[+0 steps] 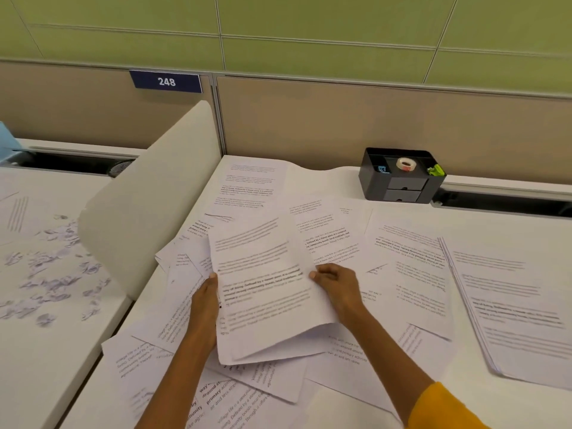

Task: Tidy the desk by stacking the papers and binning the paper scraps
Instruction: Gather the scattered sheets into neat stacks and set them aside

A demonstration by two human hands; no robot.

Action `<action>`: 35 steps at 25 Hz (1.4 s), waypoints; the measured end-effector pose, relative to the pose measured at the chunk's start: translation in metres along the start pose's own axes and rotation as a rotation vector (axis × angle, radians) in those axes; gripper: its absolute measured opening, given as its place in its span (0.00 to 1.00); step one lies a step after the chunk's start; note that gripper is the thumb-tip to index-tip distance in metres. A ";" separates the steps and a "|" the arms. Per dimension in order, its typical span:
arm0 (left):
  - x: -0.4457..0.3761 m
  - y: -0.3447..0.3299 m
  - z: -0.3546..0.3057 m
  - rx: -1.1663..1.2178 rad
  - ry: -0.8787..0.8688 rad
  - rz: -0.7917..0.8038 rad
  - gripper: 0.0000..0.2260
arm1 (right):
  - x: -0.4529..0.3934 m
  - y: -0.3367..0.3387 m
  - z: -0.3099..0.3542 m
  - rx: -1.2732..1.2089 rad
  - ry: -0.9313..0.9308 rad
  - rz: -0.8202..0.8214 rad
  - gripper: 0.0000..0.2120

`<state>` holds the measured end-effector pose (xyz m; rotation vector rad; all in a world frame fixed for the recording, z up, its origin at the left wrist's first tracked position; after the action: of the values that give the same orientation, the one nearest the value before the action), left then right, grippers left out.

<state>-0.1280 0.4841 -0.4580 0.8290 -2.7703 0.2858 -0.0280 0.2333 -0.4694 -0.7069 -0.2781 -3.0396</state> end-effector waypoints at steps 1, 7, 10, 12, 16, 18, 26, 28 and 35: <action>-0.002 0.001 0.001 -0.008 -0.008 0.000 0.11 | 0.004 -0.007 0.000 0.038 0.015 0.009 0.05; -0.009 0.013 -0.009 -0.212 -0.192 -0.002 0.12 | -0.013 0.021 0.033 0.452 0.194 -0.296 0.14; -0.011 0.023 -0.013 -0.205 -0.216 -0.037 0.15 | -0.040 0.065 0.046 0.789 0.150 -0.547 0.22; -0.013 0.029 -0.012 -0.175 -0.220 -0.063 0.18 | -0.059 0.079 0.040 0.983 -0.015 -0.522 0.34; -0.019 0.035 -0.006 -0.087 -0.184 -0.127 0.20 | -0.079 0.087 0.035 0.881 -0.170 -0.388 0.42; -0.021 0.034 -0.003 -0.071 -0.169 -0.133 0.20 | -0.081 0.090 0.036 0.753 -0.153 -0.378 0.37; -0.023 0.029 0.008 -0.054 -0.114 -0.154 0.15 | -0.061 0.120 0.033 0.106 -0.013 -0.462 0.08; -0.022 0.028 0.010 -0.038 -0.091 -0.166 0.10 | -0.057 0.117 0.024 -0.134 -0.044 -0.369 0.07; -0.014 0.019 0.008 -0.010 -0.066 -0.186 0.11 | -0.022 0.043 -0.005 -0.214 -0.087 -0.085 0.09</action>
<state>-0.1282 0.5049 -0.4723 1.1028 -2.7261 0.2137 -0.0086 0.1895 -0.4758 -0.8617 0.0182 -3.1556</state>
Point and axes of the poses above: each hand's wrist, its own x-axis away from the middle knuckle, its own y-axis out of the back of the hand, z = x × y, the point moved 8 cm from there along -x, towards the middle knuckle, and after that the axes turned 9 degrees about -y, right-handed, at the moved point
